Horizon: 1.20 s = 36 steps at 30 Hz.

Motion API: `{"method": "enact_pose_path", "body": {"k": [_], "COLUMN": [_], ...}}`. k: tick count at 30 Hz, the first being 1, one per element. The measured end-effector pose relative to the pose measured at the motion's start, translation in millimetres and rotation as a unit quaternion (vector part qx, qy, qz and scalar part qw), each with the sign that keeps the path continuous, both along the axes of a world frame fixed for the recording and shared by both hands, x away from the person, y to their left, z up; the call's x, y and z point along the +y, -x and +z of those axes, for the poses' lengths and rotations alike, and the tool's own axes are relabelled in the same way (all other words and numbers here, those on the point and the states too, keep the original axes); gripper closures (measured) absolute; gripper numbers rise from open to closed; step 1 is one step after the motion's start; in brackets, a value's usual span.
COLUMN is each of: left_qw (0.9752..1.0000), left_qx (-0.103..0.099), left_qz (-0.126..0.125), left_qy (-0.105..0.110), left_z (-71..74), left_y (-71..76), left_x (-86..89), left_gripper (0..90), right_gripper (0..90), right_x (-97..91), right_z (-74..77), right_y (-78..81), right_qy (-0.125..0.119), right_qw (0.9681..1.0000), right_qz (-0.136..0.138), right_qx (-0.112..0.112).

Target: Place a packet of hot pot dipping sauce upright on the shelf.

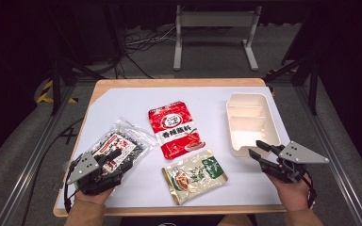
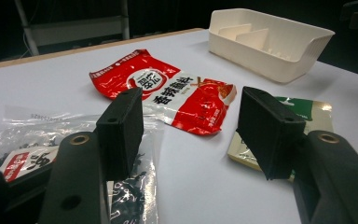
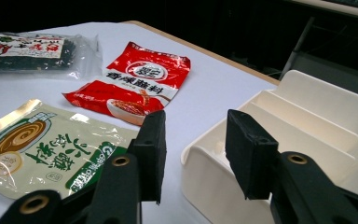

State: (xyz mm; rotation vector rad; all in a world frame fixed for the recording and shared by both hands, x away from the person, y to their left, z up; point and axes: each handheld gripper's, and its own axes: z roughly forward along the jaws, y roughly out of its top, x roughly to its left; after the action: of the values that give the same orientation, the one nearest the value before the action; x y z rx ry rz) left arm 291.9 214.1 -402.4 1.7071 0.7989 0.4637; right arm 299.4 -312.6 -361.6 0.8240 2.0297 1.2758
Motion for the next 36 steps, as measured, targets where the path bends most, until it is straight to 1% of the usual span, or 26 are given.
{"method": "enact_pose_path", "body": {"k": [2,4,10,14,17,18,21,23,27,29,30,33,36], "left_qw": [1.0,1.0,1.0,1.0,0.9999,0.9999,0.9999,0.9999,0.9997,0.9997,0.9997,0.9997,0.9996], "left_qx": [0.004,0.001,0.004,0.006,0.007,0.011,0.01,0.011,0.014,0.014,0.014,0.012,0.014], "left_qz": [0.0,0.001,-0.001,-0.002,-0.004,-0.006,-0.006,-0.006,-0.008,-0.008,-0.007,-0.008,-0.01], "left_qy": [-0.005,-0.006,-0.007,-0.008,-0.009,-0.01,-0.012,-0.012,-0.016,-0.017,-0.017,-0.021,-0.021], "left_z": [0.3,0.5,0.5,0.5,0.2,0.1,-0.1,-0.7,-1.4,-1.7,-1.8,-1.8,-2.0], "left_y": [0.6,1.0,1.1,1.3,0.8,0.9,0.6,0.3,-0.5,-0.5,-0.5,-0.5,-0.6], "left_x": [-0.4,-0.9,-0.9,-0.5,-0.8,-1.1,-1.7,-2.4,-2.6,-2.7,-2.7,-2.4,-2.8], "left_gripper": [40.1,39.6,38.2,37.9,37.9,38.0,38.1,38.0,38.0,38.0,38.0,38.0,37.9], "right_gripper": [55.0,54.0,52.6,50.1,48.1,47.5,45.9,44.2,42.2,41.4,41.3,41.2,41.1], "right_x": [1.3,2.7,6.2,9.8,14.3,16.2,22.5,27.1,36.6,40.3,42.9,49.9,56.3], "right_z": [0.7,2.1,5.6,5.7,5.8,6.0,5.9,4.6,-1.6,-5.4,-8.0,-14.3,-20.9], "right_y": [-0.9,-0.6,0.0,-1.2,-3.7,-4.4,-7.1,-10.1,-16.5,-19.7,-22.0,-26.0,-28.4], "right_qy": [0.0,-0.001,0.005,0.006,0.005,0.007,0.009,0.009,0.013,0.019,0.019,0.026,0.041], "right_qw": [1.0,0.9999,0.9999,0.9997,0.9991,0.9989,0.9979,0.9966,0.9927,0.9905,0.9886,0.9842,0.9816], "right_qz": [-0.001,0.002,0.008,0.015,0.024,0.026,0.037,0.044,0.055,0.052,0.052,0.056,0.055], "right_qx": [0.01,0.014,0.012,0.02,0.036,0.038,0.053,0.069,0.107,0.126,0.14,0.166,0.178]}}
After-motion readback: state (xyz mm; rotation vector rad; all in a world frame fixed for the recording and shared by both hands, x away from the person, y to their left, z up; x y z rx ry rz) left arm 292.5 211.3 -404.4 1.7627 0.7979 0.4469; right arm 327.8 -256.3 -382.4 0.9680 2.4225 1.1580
